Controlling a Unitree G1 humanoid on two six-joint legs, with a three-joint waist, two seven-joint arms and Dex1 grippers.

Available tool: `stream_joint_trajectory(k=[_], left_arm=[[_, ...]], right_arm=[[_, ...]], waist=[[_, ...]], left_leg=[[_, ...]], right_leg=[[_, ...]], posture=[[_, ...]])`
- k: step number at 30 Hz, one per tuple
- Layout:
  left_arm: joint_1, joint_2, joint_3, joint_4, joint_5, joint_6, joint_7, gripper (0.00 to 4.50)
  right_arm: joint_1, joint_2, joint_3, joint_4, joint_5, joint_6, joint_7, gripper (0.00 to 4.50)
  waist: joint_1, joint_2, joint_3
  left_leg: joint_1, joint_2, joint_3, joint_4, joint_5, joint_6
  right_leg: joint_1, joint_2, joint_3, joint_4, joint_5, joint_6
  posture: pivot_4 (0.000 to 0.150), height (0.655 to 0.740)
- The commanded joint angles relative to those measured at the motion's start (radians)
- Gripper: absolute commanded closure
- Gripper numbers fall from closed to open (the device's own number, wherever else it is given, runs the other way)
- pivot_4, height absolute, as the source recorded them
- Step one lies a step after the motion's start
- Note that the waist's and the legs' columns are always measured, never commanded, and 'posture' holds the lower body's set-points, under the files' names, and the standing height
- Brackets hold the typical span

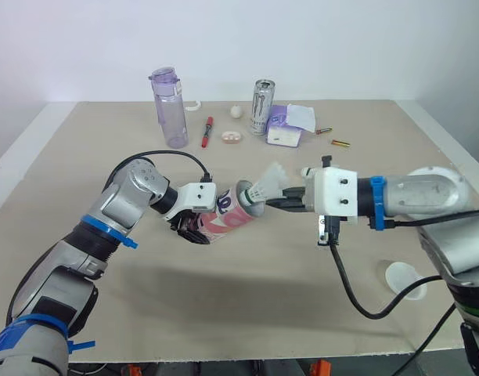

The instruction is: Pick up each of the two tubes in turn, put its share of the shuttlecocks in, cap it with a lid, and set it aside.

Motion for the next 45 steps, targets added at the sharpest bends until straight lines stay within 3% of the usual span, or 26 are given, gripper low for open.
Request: stream_joint_trajectory(k=[1,3,5,9,11,14,15,21,26,36,45], left_arm=[[0.02,0.004,-0.012,-0.008,0.019,0.009,0.023,1.34],[0.022,0.006,-0.012,-0.011,0.019,0.01,0.023,1.34],[0.022,0.007,-0.013,-0.011,0.019,0.009,0.023,1.34],[0.02,0.007,-0.015,-0.005,0.02,0.004,0.024,1.34],[0.018,0.004,-0.016,-0.002,0.022,0.003,0.025,1.34],[0.016,0.0,-0.018,-0.001,0.021,0.003,0.025,1.34],[0.015,0.0,-0.018,-0.001,0.021,0.003,0.025,1.34],[0.023,0.003,-0.018,-0.012,0.017,0.01,0.027,1.34],[0.024,0.006,-0.019,-0.012,0.015,0.012,0.028,1.34],[0.021,0.014,-0.017,-0.014,0.015,0.016,0.027,1.34],[0.027,0.031,-0.011,-0.028,0.013,0.025,0.024,1.34]], right_arm=[[-0.031,0.012,-0.012,-0.002,-0.004,-0.019,0.016,4.16],[-0.027,0.019,-0.024,-0.01,0.01,-0.015,0.022,4.16],[-0.021,0.023,-0.038,-0.016,0.02,-0.015,0.026,3.75],[-0.016,0.021,-0.055,-0.033,0.042,-0.009,0.032,2.38],[-0.018,0.023,-0.057,-0.039,0.048,-0.008,0.034,1.92],[-0.009,0.04,-0.088,-0.038,0.09,0.026,0.01,0.36],[0.0,0.05,-0.113,-0.033,0.12,0.056,-0.008,0.05],[0.095,0.153,-0.389,0.217,0.292,0.306,-0.213,0.02],[0.096,0.187,-0.463,0.475,0.257,0.261,-0.274,0.02],[-0.055,0.217,-0.406,0.987,0.141,0.052,-0.223,0.02],[-0.152,0.258,-0.343,1.18,0.08,-0.016,-0.147,0.02]], waist=[[0.0,0.0,0.0],[0.0,0.0,0.0],[0.0,0.0,0.0],[0.0,0.0,0.0],[0.0,0.0,0.0],[0.0,0.0,0.0],[0.0,0.0,0.0],[0.003,-0.006,-0.002],[0.0,-0.006,-0.002],[-0.003,-0.005,-0.002],[-0.004,-0.005,-0.002]], left_leg=[[0.0,0.0,0.0,0.0,0.0,0.0],[0.0,0.0,0.0,0.0,0.0,0.0],[0.0,0.0,0.0,0.0,0.0,0.0],[0.0,0.0,0.0,0.0,0.0,0.0],[0.0,0.0,0.0,0.0,0.0,0.0],[0.0,0.0,0.0,0.0,0.0,0.0],[0.0,0.0,0.0,0.0,0.0,0.0],[0.0,0.0,-0.001,0.002,0.0,0.0],[0.0,0.0,0.0,0.003,0.0,0.0],[0.0,0.0,0.0,0.003,0.0,0.001],[0.0,0.0,0.0,0.002,0.0,0.001]], right_leg=[[0.0,0.0,0.0,0.0,0.0,0.0],[0.0,0.0,0.0,0.0,0.0,0.0],[0.0,0.0,0.0,0.0,0.0,0.0],[0.0,0.0,0.0,0.0,0.0,0.0],[0.0,0.0,0.0,0.0,0.0,0.0],[0.0,0.0,0.0,0.0,0.0,0.0],[0.0,0.0,0.0,0.0,0.0,0.0],[0.002,0.0,0.0,0.0,0.0,0.0],[0.001,0.001,0.001,0.0,0.001,0.001],[0.002,0.002,0.002,0.0,0.002,0.001],[0.002,0.003,0.003,0.0,0.003,0.003]], posture=[[0.15,0.74],[0.15,0.74],[0.15,0.74],[0.15,0.74],[0.15,0.74],[0.15,0.74],[0.15,0.74],[0.15,0.74],[0.15,0.74],[0.15,0.74],[0.15,0.74]])
